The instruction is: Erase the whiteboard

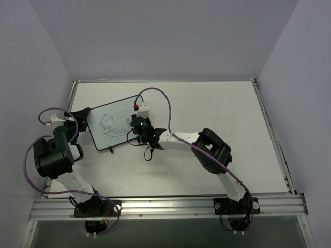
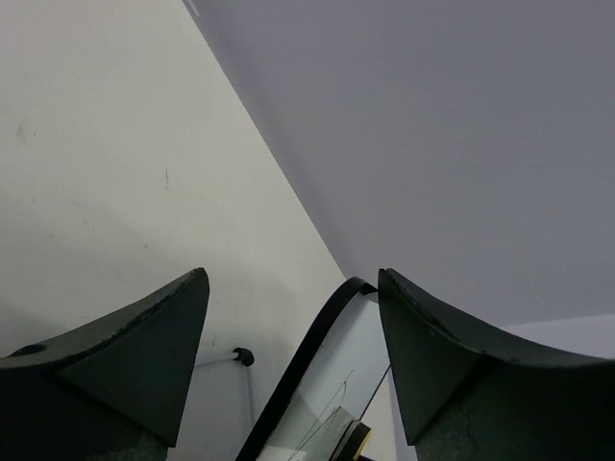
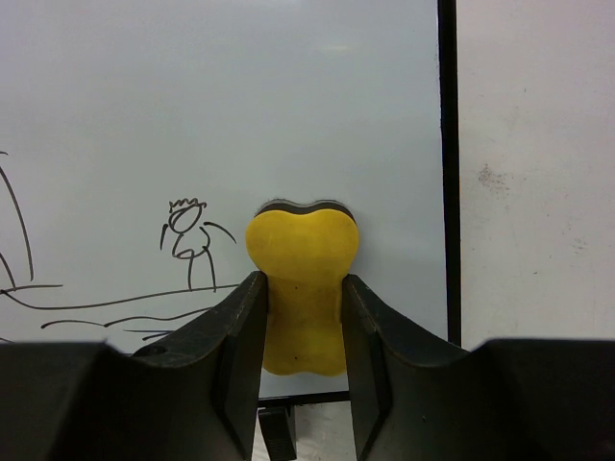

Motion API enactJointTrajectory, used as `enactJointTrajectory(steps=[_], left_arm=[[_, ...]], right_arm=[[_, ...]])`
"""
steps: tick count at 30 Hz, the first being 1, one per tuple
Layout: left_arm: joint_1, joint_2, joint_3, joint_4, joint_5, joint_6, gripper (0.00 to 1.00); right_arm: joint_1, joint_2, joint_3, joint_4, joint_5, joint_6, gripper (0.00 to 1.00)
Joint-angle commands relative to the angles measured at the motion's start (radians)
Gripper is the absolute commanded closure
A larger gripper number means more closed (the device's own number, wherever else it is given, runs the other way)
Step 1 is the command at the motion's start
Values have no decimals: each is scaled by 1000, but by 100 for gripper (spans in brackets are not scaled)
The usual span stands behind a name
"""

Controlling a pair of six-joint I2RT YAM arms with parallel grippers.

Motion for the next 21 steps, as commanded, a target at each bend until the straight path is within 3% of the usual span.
enactJointTrajectory(steps=[1, 5, 11, 19, 21], left_arm=[[5, -38, -17, 124, 65, 14, 23], [5, -75, -35, 119, 102, 28, 35], [7, -116, -61, 72, 129, 77, 62], [7, -151, -77, 33, 151, 111, 84], [7, -161, -87, 26, 153, 123, 96]], right_arm=[[7, 28, 8, -90, 18, -11, 96], [8, 32, 8, -88, 18, -8, 96], [14, 35, 13, -87, 17, -5, 96], [19, 39, 10, -85, 22, -8, 96], [19, 39, 5, -82, 22, -8, 96]])
